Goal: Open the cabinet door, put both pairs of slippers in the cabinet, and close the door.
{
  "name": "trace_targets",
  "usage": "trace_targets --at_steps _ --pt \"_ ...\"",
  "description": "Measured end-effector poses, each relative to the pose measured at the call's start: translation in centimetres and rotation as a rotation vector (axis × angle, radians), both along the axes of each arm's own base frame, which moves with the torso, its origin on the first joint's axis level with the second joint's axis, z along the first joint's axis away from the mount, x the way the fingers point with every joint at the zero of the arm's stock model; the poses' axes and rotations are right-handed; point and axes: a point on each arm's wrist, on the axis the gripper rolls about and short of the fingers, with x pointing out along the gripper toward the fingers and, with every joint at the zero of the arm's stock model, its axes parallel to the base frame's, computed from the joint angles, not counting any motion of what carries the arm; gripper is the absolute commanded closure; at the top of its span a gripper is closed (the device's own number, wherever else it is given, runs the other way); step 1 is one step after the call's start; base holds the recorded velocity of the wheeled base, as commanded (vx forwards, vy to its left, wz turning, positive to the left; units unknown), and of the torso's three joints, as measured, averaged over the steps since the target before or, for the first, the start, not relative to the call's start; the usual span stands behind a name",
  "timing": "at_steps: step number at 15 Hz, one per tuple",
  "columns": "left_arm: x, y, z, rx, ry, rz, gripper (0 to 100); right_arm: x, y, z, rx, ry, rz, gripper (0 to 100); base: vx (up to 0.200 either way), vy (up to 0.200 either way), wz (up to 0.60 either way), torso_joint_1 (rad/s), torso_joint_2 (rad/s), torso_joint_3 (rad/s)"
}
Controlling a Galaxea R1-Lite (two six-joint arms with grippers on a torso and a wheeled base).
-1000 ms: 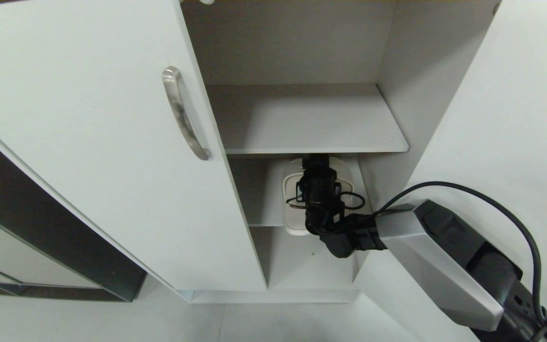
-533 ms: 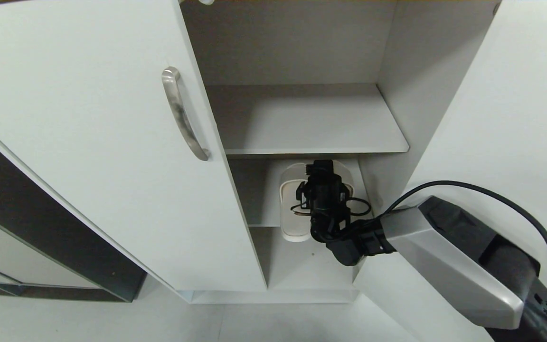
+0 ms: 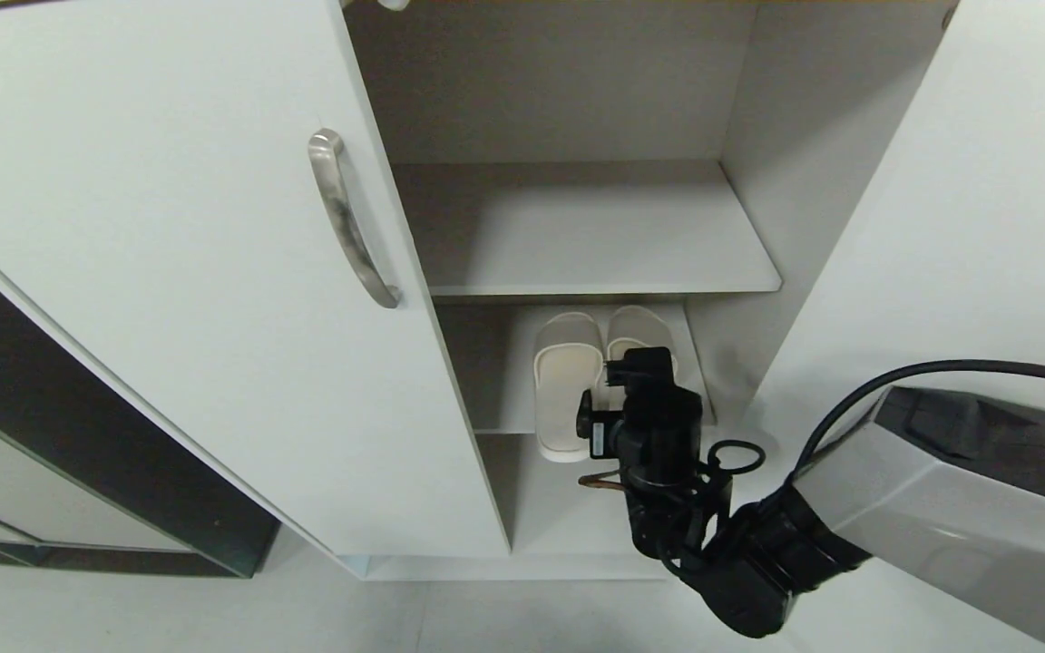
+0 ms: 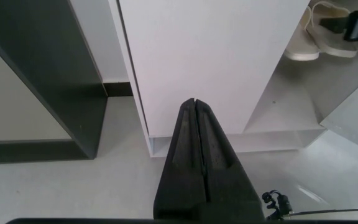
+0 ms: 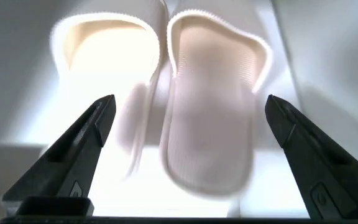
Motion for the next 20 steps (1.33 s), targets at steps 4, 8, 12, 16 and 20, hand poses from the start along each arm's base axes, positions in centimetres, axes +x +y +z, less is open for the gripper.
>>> trace_targets --at_steps 4,8,12,16,20 --pt "0.0 0.0 0.0 0.000 0.000 0.000 100 -2.3 -0.8 0.4 0.002 -0.004 0.019 0 -0.100 0.000 0.00 0.002 0.00 -0.001" --pt "0.0 0.0 0.0 0.000 0.000 0.000 100 -2.8 -0.7 0.8 0.008 -0.009 0.030 0 -0.200 0.000 0.00 0.002 0.00 0.000" --pt "0.0 0.0 0.0 0.000 0.000 0.000 100 -2.9 -0.7 0.8 0.009 -0.010 0.031 0 -0.150 0.000 0.00 -0.003 0.00 0.005" --pt "0.0 0.0 0.0 -0.002 0.000 0.000 100 -2.9 -0.9 0.7 0.010 -0.011 0.029 0 0.000 0.000 0.00 0.000 0.00 0.000" --pt "0.0 0.0 0.0 -0.001 0.000 -0.001 100 -3.0 -1.0 0.7 0.008 -0.010 0.027 0 0.000 0.000 0.00 0.000 0.00 0.000"
